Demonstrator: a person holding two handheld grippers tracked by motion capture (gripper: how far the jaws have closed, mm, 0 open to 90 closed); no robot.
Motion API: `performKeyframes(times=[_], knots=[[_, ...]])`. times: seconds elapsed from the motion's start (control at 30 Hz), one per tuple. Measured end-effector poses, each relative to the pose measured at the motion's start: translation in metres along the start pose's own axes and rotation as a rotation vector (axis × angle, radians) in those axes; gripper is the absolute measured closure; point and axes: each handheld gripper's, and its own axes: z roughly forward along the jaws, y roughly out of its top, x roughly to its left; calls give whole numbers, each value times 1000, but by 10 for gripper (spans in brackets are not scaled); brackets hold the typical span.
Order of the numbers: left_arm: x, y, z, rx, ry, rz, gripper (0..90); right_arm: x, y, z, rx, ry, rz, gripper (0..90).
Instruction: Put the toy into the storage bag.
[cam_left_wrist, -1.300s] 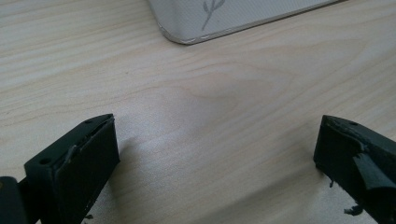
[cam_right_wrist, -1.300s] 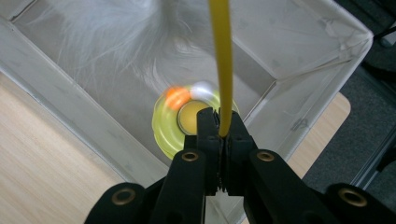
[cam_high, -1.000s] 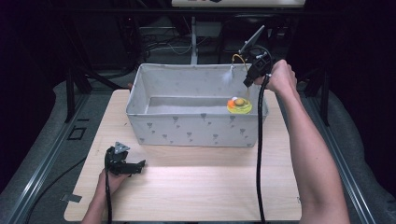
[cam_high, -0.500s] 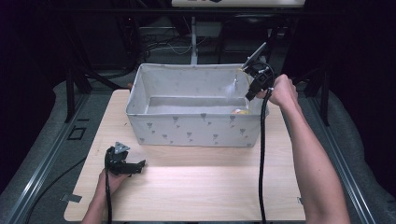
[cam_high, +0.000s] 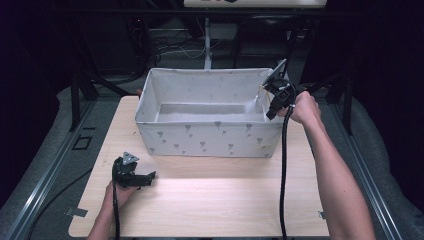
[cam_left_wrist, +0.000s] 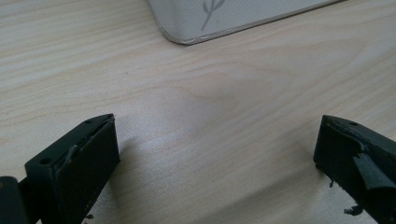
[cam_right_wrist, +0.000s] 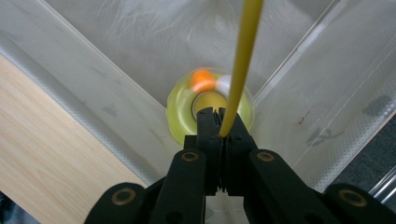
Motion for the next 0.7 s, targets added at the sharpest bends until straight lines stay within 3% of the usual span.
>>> performKeyframes(times=[0.37,0.63,0.7], knots=[[0,0,0,0,0,0,2,-8,-2,14,45,26,47,881],[0,0,0,0,0,0,2,-8,-2,22,76,29,53,875],[0,0,0,0,0,0,1,-8,-3,22,61,35,64,869]])
